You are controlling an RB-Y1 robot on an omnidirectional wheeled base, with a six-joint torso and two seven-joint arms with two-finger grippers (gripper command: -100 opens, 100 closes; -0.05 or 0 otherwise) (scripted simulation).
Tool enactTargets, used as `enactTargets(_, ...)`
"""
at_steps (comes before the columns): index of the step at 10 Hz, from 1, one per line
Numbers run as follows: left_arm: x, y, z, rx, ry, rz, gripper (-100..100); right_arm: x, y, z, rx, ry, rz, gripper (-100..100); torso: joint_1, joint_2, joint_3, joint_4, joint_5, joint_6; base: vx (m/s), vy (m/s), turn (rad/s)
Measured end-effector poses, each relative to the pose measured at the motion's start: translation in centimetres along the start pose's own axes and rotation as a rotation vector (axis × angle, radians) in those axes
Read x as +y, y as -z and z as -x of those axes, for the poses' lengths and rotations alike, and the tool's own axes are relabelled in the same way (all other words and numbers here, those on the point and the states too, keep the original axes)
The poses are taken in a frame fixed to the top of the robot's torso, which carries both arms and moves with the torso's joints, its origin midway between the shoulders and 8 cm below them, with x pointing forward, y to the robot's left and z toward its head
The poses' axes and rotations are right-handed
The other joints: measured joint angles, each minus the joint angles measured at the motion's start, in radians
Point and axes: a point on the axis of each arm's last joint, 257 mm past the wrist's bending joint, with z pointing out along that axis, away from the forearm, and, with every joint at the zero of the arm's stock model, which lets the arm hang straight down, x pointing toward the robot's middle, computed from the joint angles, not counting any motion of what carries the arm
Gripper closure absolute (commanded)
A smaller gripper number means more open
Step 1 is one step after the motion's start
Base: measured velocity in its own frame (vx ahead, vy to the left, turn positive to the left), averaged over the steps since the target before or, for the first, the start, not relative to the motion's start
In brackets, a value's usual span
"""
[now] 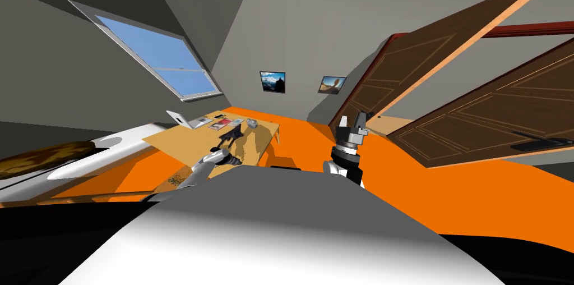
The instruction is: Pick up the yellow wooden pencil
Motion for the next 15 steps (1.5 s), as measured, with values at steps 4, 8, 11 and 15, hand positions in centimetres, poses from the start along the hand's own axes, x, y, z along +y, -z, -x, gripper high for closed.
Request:
enactTargets(4,0.4,0.0,1.0,-0.039,0.043,0.036,-100,0.0,0.0,0.0,0.000,0.000,0.000,0,0.000,0.007,0.004,0.002,0.000,0.000,0.044,0.008,0.001)
enactTargets(8,2.1,-1.9,1.5,-0.038,0.036,0.038,-100,0.0,0.0,0.0,0.000,0.000,0.000,0,0.002,0.007,0.004,0.001,0.000,0.000,0.031,0.031,0.017)
enactTargets(11,2.1,-2.0,1.5,-0.036,0.037,0.037,100,0.0,0.0,0.0,0.000,0.000,0.000,0,0.000,0.009,0.005,0.002,-0.001,0.000,0.000,0.001,0.004)
enactTargets(15,2.0,-2.0,1.5,-0.036,0.038,0.036,100,0.0,0.0,0.0,0.000,0.000,0.000,0,-0.001,0.009,0.005,0.002,0.000,0.001,-0.005,-0.007,-0.009)
